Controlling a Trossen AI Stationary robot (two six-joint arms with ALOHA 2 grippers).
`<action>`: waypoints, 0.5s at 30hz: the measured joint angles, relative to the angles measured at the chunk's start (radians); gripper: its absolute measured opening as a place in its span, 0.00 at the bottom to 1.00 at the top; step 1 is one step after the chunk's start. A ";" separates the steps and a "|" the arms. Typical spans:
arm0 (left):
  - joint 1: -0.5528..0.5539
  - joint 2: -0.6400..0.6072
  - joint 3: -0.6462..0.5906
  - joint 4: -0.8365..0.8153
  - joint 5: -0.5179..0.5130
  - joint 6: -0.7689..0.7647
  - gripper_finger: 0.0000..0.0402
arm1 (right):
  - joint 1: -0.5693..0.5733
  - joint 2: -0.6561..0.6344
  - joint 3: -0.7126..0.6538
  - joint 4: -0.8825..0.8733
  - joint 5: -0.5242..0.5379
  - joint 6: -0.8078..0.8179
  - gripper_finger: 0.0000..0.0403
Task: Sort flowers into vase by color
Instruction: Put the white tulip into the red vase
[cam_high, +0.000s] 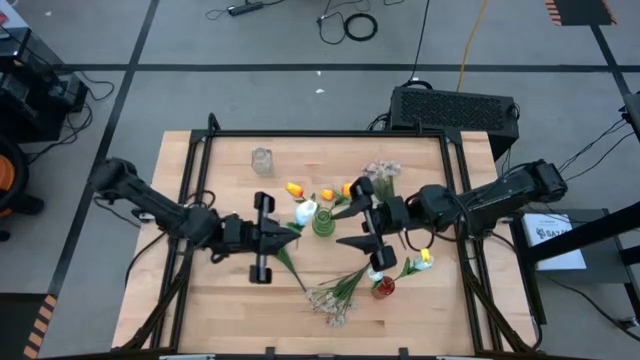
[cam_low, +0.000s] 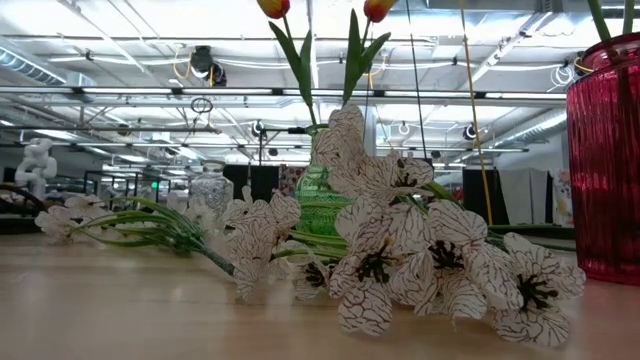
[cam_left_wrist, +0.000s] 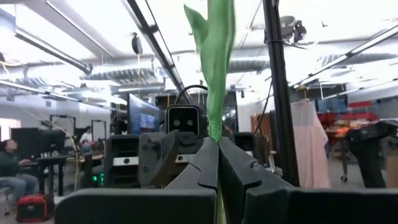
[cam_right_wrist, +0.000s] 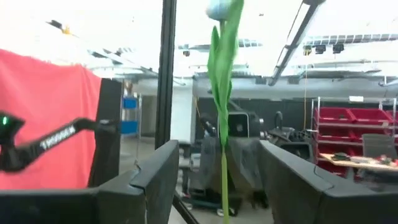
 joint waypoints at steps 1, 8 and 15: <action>0.006 0.016 0.001 0.021 0.009 0.000 0.00 | 0.000 0.000 0.000 -0.001 0.001 0.018 0.52; 0.022 0.076 0.071 -0.042 0.020 -0.047 0.00 | 0.000 0.000 0.000 -0.020 0.002 0.044 0.52; 0.039 0.128 0.205 -0.228 0.020 -0.074 0.00 | 0.000 -0.015 0.000 -0.086 -0.009 0.040 0.52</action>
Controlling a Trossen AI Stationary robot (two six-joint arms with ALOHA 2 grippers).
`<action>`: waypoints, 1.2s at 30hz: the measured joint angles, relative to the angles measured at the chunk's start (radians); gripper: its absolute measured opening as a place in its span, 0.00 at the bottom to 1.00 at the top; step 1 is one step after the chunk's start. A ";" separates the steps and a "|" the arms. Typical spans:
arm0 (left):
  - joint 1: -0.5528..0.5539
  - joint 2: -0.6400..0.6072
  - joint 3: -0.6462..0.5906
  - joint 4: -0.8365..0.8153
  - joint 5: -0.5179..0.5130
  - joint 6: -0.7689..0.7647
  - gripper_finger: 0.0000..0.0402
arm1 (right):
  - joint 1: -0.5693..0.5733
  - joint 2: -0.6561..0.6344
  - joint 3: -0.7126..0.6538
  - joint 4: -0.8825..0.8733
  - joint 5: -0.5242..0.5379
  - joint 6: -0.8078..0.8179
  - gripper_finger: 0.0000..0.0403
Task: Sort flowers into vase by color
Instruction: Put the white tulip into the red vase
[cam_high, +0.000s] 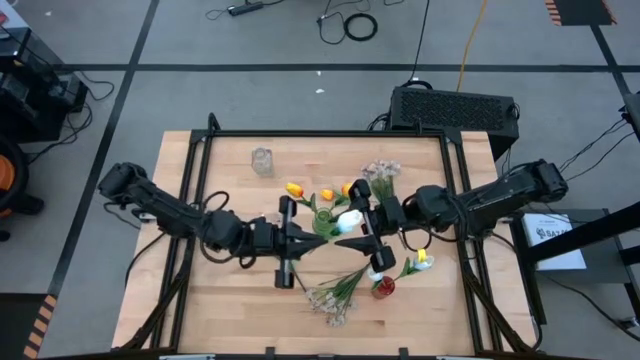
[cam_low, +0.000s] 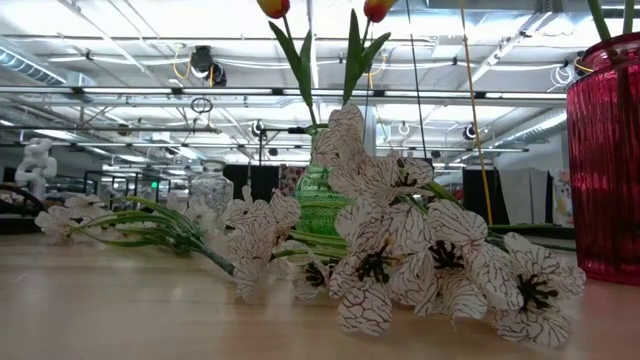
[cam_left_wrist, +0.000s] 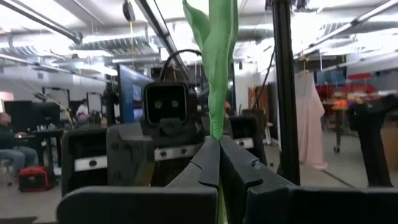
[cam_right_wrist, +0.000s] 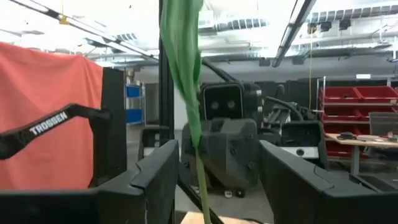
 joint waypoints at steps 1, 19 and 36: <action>0.001 0.009 0.003 0.008 0.000 0.005 0.00 | 0.000 -0.010 0.000 -0.015 -0.014 -0.001 0.52; 0.060 0.058 0.002 0.031 0.005 -0.039 0.00 | -0.003 -0.050 0.000 -0.098 -0.068 -0.019 0.50; 0.060 0.058 0.001 0.006 0.012 -0.043 0.03 | -0.013 -0.050 0.000 -0.107 -0.058 -0.031 0.03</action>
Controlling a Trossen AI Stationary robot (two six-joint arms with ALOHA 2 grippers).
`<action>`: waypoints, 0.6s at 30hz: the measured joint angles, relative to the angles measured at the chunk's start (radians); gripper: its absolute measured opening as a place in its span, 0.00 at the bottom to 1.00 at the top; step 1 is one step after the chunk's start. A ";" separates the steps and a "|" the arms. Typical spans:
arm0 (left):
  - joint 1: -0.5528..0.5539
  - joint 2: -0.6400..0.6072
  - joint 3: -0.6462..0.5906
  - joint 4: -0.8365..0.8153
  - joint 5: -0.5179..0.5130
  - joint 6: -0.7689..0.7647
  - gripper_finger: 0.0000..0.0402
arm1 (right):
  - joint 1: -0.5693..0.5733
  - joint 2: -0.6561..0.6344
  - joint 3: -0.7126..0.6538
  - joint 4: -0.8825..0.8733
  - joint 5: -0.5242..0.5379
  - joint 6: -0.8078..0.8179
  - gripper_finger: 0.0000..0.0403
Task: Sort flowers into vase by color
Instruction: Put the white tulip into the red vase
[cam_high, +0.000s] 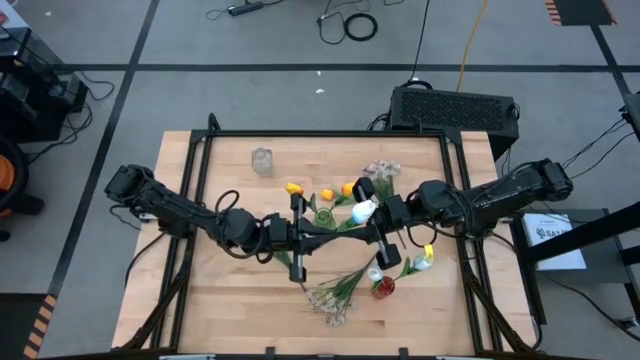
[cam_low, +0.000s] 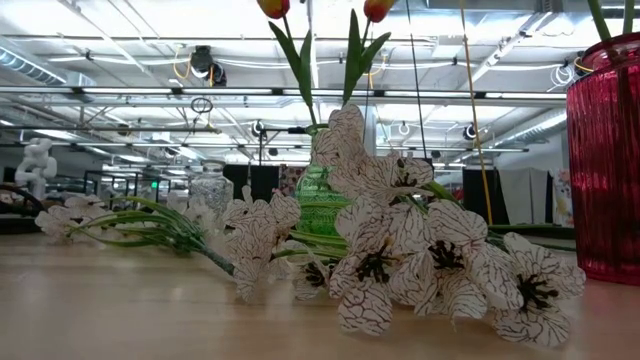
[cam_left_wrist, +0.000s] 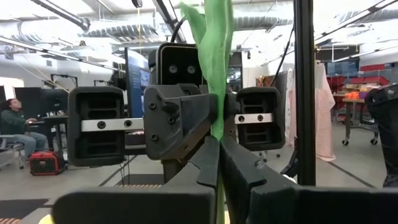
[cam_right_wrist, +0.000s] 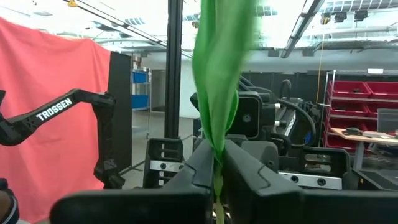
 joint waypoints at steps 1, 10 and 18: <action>0.000 0.000 0.000 -0.008 0.000 -0.005 0.06 | 0.000 0.000 0.000 -0.003 0.000 0.000 0.02; -0.064 -0.099 -0.001 -0.161 -0.076 -0.014 0.39 | 0.009 -0.083 0.000 -0.117 -0.008 0.000 0.02; -0.146 -0.269 -0.001 -0.438 -0.212 -0.014 0.52 | 0.017 -0.358 0.000 -0.361 0.064 0.057 0.01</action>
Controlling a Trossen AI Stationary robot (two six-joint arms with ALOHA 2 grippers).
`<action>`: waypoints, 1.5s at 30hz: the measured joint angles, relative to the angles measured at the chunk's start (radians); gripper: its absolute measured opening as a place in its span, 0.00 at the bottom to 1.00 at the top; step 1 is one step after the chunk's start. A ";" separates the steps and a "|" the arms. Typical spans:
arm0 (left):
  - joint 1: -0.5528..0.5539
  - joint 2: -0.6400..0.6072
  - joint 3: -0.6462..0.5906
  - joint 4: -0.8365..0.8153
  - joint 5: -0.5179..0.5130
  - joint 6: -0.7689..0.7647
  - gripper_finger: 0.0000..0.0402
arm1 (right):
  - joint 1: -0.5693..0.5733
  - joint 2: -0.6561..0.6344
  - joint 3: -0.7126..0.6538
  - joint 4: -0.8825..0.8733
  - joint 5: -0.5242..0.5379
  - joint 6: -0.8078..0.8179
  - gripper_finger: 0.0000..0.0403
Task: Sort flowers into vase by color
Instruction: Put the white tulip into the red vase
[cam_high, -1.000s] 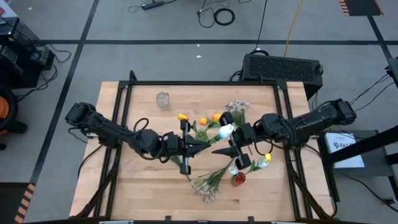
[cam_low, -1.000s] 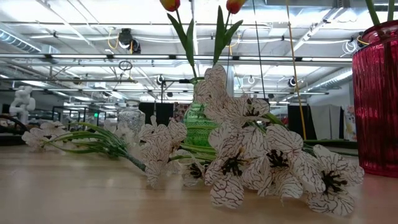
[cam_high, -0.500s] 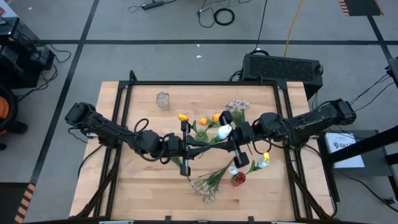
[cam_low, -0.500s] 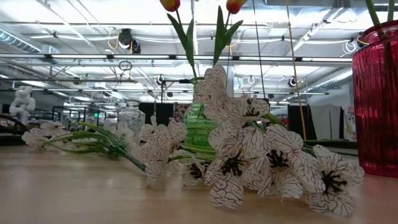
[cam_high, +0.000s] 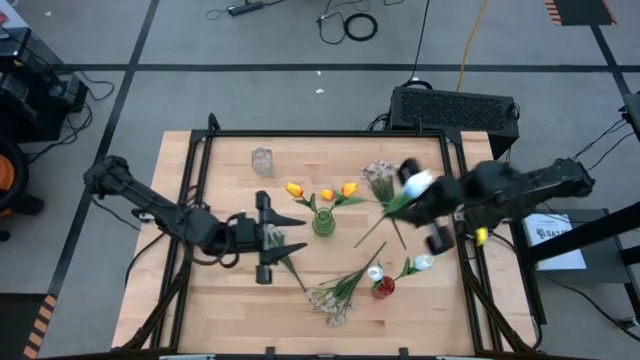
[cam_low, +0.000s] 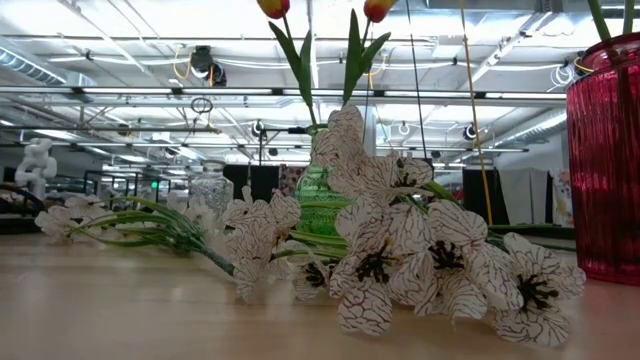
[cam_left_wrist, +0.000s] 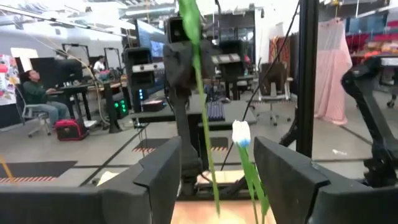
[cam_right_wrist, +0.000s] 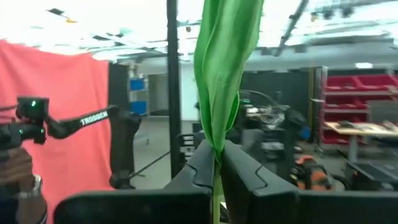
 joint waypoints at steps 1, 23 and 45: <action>-0.008 -0.012 0.000 -0.023 -0.013 -0.001 0.52 | 0.000 -0.038 0.000 -0.041 0.023 0.018 0.01; -0.036 -0.034 0.000 -0.102 -0.126 -0.008 0.52 | 0.104 -0.152 0.000 -0.513 0.446 0.428 0.01; -0.066 -0.033 0.000 -0.124 -0.128 -0.159 0.52 | 0.387 0.024 0.000 -0.505 0.746 0.539 0.01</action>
